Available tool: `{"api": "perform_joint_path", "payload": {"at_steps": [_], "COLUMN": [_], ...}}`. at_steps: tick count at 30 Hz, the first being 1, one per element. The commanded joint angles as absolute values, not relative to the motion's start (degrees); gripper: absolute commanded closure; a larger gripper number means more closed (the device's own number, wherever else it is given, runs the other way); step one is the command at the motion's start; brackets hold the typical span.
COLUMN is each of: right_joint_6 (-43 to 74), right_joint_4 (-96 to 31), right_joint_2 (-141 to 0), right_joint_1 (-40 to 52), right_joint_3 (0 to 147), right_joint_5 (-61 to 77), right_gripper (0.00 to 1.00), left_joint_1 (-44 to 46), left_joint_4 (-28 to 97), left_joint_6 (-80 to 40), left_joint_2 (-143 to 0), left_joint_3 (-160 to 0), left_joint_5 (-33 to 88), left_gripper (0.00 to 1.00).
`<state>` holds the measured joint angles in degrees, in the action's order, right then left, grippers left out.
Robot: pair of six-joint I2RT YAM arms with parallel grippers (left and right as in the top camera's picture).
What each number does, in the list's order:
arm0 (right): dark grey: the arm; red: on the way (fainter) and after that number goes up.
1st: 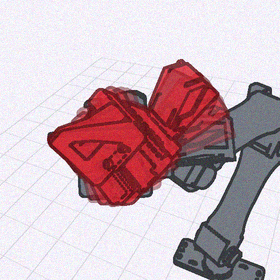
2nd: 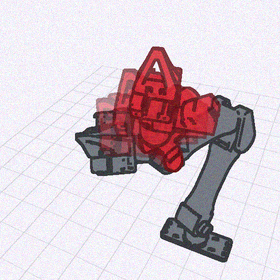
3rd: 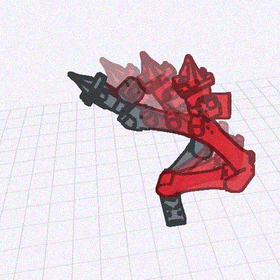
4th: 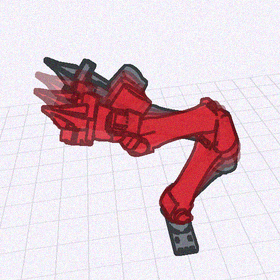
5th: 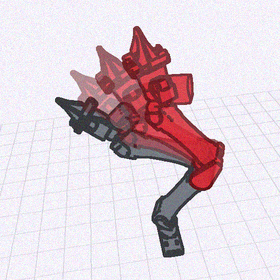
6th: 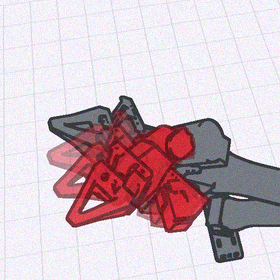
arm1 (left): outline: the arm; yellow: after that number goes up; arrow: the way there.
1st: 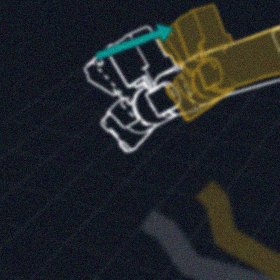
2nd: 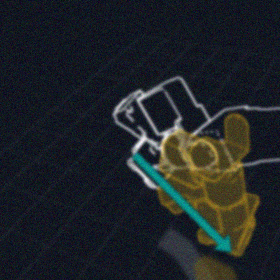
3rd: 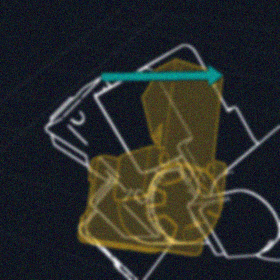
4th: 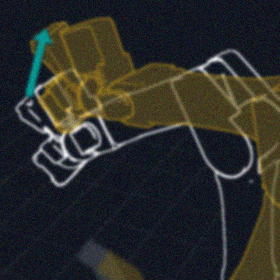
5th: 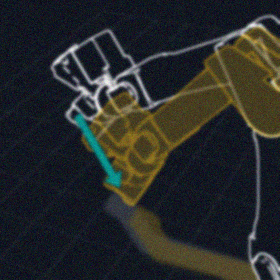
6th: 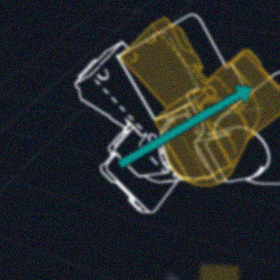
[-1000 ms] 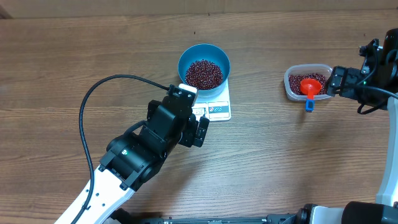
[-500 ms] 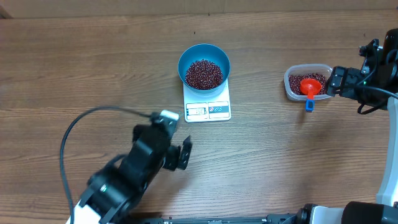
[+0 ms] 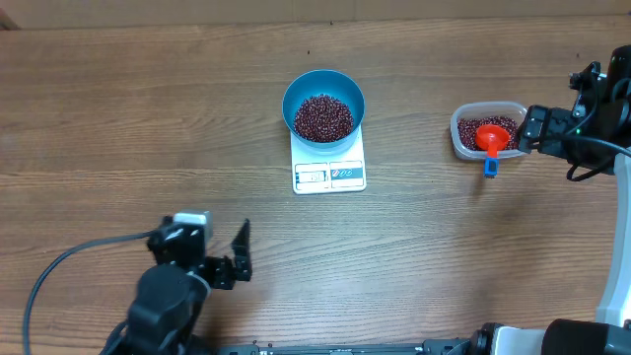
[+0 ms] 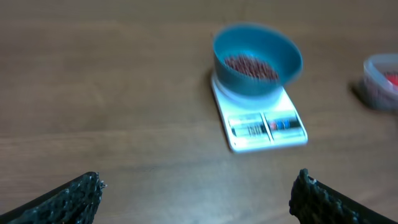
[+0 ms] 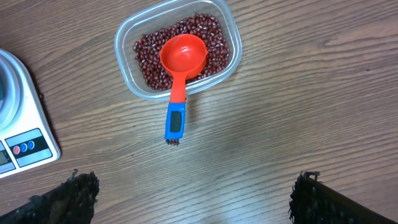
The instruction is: Scoop item into bowl and weigh 150g on scale
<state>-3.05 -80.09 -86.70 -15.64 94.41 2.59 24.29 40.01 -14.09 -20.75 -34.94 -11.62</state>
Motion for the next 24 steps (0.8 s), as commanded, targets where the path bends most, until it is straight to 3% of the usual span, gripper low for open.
{"api": "perform_joint_path", "payload": {"at_steps": [1, 9, 14, 18, 24], "right_joint_6": [-3.5, -3.5, -3.5, -3.5, -3.5], "right_joint_4": [-79.9, -79.9, -79.9, -79.9, -79.9], "right_joint_2": [-86.0, -86.0, -86.0, -86.0, -86.0], "right_joint_1": [-15.4, -15.4, -15.4, -15.4, -15.4], "right_joint_3": [95.5, 95.5, 95.5, 95.5, 95.5], "right_joint_5": [2.6, 2.6, 2.6, 2.6, 2.6], "right_gripper": [0.0, 0.0, 0.0, 0.0, 0.0], "left_joint_1": [18.7, 8.1, 2.5, 0.4, 0.3], "left_joint_4": [38.2, 31.3, 18.2, 6.2, 0.5], "left_joint_6": [-7.0, -3.1, -3.2, -3.4, -3.4], "left_joint_2": [-15.8, -8.3, -2.2, -0.3, -0.2], "left_joint_3": [-34.5, -31.8, -23.6, -17.4, -13.5], "left_joint_5": [-8.8, -3.1, 4.8, 8.9, 5.8], "left_gripper": [0.0, 0.0, 0.01, 0.0, 0.01]}}
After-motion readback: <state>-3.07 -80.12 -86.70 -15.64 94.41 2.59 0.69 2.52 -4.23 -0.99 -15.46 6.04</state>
